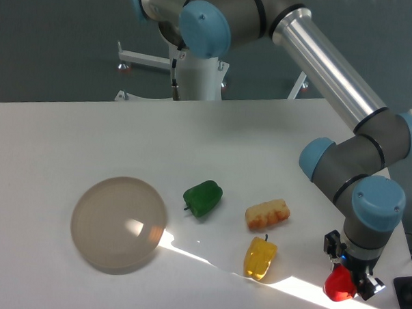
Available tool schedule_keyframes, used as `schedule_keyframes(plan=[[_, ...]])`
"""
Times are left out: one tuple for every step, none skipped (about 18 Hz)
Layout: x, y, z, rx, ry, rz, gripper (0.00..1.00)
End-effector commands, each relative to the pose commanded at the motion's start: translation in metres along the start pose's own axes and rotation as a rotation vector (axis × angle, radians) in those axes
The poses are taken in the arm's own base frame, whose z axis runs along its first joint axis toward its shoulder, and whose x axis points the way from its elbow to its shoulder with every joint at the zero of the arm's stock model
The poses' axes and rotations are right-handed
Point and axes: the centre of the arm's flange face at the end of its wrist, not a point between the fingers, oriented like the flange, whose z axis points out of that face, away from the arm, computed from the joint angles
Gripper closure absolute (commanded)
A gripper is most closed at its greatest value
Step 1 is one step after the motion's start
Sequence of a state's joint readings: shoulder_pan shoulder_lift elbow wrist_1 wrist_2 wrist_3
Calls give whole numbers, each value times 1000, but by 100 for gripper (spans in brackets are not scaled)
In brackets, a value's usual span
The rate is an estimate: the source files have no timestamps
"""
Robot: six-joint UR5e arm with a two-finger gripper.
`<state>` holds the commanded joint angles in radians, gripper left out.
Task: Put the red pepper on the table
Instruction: 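Lift the held red pepper and carry it toward the green pepper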
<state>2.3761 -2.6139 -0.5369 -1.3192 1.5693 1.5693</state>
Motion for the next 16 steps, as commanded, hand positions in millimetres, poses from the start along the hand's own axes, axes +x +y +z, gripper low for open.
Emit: schedule_keyframes(plan=[[0, -1, 1, 0, 2, 1, 61], [0, -1, 0, 0, 0, 1, 61], [0, -1, -2, -4, 0, 1, 61], [2, -5, -5, -6, 3, 4, 61], [4, -7, -8, -4, 9, 7, 61], [9, -8, -10, -1, 21, 6, 61], [14, -9, -13, -1, 31, 7, 61], [18, -10, -18, -2, 38, 1, 61], [27, -11, -25, -6, 66, -11, 61], [34, -13, -32, -7, 81, -17, 61], [42, -21, -40, -7, 96, -23, 61], [51, -32, -49, -5, 107, -26, 61], [63, -33, -62, -3, 118, -33, 61], [76, -33, -70, 2, 140, -33, 61], [84, -32, -74, 1, 149, -33, 61], [95, -32, -81, 0, 169, -33, 61]])
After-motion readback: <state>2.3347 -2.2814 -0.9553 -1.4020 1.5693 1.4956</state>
